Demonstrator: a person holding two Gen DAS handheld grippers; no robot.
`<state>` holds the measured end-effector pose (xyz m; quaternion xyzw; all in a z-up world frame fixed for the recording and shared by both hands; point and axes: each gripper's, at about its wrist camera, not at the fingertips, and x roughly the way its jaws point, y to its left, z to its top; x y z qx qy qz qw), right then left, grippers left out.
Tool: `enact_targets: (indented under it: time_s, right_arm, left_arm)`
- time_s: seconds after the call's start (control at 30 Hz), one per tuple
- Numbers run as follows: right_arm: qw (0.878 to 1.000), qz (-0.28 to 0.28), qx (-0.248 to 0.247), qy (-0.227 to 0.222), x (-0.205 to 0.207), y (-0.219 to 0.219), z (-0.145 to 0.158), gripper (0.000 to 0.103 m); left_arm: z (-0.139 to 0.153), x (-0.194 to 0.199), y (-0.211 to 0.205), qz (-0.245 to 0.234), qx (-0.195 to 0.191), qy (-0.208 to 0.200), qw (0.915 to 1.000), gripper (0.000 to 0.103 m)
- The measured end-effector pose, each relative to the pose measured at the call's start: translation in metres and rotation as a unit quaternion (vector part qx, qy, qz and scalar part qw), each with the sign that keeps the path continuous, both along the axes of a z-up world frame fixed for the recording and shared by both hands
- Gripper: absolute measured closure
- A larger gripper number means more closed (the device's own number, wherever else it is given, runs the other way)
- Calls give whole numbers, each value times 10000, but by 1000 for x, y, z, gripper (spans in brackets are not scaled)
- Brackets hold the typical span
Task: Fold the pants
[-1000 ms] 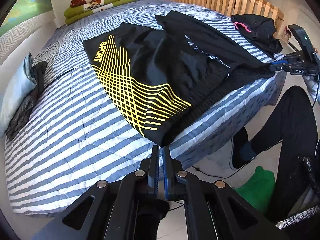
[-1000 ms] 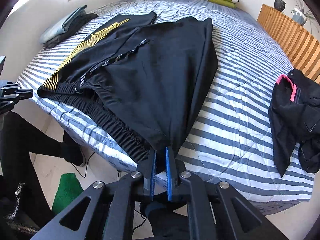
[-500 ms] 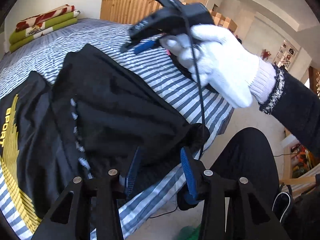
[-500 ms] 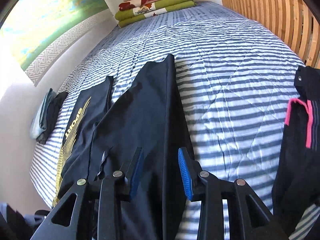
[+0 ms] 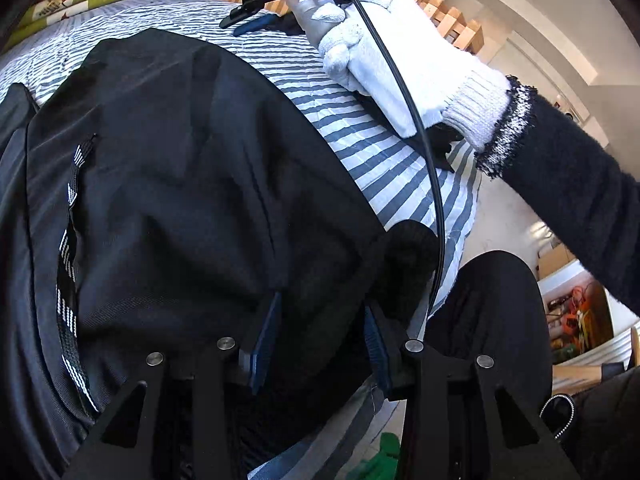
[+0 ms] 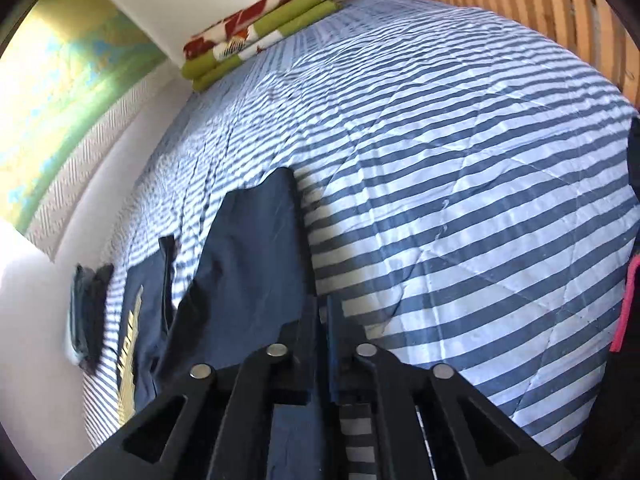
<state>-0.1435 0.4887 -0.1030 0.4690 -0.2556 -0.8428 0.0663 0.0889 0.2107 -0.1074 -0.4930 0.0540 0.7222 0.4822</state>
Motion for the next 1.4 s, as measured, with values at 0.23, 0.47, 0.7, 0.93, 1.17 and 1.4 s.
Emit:
enact_targets:
  time_s: [0.23, 0.47, 0.7, 0.93, 1.17, 1.4]
  right_arm:
    - [9993, -230, -57, -290, -33, 1, -25, 79]
    - [9803, 1740, -920, -186, -37, -88, -22, 80]
    - [9923, 1233, -66, 131, -40, -67, -1, 79]
    - [9873, 1453, 611, -179, -55, -93, -21, 78]
    - [9815, 249, 1861, 380, -39, -55, 19, 101]
    - [9859, -595, 1517, 376, -26, 11, 34, 65]
  left_arm:
    - [-1, -2, 2, 33, 130, -87, 9999, 60]
    - [-2, 1, 7, -29, 226, -102, 9997, 60]
    - [-4, -1, 2, -44, 394, -143, 9991, 60]
    - [-3, -1, 4, -57, 445, -191, 9988, 60]
    - [-6, 0, 7, -73, 427, -145, 9990, 60]
    - [-5, -4, -7, -83, 382, -99, 9992, 60]
